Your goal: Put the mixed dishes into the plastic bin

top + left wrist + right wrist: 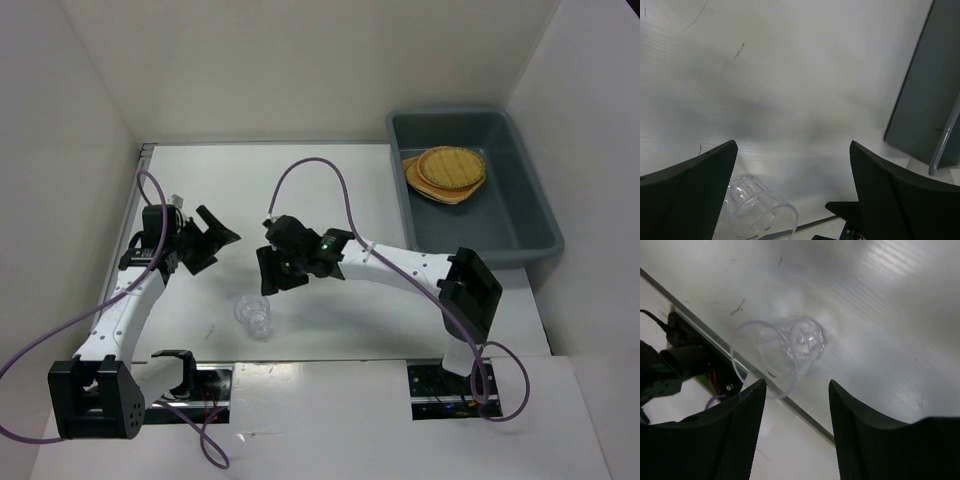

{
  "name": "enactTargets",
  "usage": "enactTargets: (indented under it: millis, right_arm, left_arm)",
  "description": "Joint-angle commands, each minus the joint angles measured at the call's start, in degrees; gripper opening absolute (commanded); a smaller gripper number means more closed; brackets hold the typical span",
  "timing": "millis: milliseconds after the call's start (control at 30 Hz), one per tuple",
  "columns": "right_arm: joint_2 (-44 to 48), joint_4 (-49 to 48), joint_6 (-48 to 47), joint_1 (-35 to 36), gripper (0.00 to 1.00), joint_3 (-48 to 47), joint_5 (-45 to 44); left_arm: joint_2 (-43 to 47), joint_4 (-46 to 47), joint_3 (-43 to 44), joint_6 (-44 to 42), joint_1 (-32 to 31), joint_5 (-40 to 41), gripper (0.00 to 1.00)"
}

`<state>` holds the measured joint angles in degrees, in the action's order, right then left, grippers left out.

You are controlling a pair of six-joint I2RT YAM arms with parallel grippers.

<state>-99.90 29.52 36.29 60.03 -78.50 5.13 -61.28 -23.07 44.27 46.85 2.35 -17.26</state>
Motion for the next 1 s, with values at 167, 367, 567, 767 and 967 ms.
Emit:
enactTargets:
  millis: [167, 367, 567, 767, 967]
  right_arm:
    - [-7.9, -1.4, -3.2, 0.5, 0.57, -7.9, 0.6]
    - [-9.1, 0.7, -5.2, 0.5, 0.52, -7.9, 0.6]
    - [-10.1, 2.5, -6.3, 0.5, 0.26, -7.9, 1.8]
    - [-9.1, 3.0, -6.8, 0.5, 0.12, -6.6, 0.6]
    - [-3.3, 7.7, -5.6, 0.0, 0.00, -7.9, -8.0]
  left_arm:
    - [1.2, -1.7, 0.5, -1.9, 0.3, 1.3, 0.99]
    - [1.2, -1.7, -0.1, -2.5, 0.3, 1.8, 0.99]
    - [1.2, -1.2, -0.1, -1.9, 0.3, 1.8, 0.99]
    - [0.7, -0.1, -0.6, -1.9, 0.8, 1.8, 0.99]
    - [0.7, -0.1, -0.6, -1.9, 0.8, 2.3, 0.99]
